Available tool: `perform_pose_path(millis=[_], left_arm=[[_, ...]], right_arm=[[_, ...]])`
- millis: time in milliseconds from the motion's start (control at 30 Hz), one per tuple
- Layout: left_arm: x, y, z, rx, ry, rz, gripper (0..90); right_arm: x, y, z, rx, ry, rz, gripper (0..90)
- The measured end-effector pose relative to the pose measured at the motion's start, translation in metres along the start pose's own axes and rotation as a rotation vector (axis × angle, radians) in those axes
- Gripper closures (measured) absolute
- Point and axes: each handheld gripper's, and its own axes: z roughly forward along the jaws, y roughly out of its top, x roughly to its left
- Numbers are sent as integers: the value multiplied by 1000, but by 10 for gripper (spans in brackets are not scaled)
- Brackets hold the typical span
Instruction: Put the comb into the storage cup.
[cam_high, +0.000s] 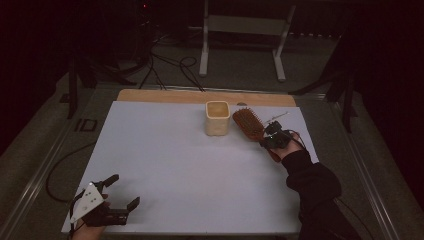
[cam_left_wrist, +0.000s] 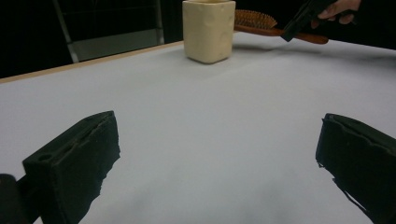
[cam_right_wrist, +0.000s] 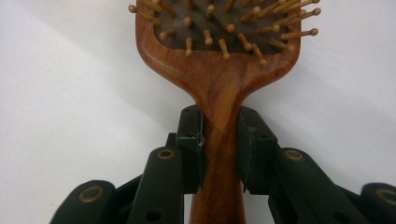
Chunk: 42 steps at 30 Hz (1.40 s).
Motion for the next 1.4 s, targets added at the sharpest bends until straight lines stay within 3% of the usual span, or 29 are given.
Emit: perform_pose_path(millis=[233, 900, 1400], left_arm=[[0, 0, 0, 1, -1, -1, 0], [-1, 1, 2, 8, -4, -7, 0], [-1, 3, 4, 21, -16, -43, 0]], right_arm=[[8, -2, -19, -50, -20, 5, 732], [34, -8, -65, -165, 0, -53, 732], [80, -19, -85, -239, 42, -141, 732]])
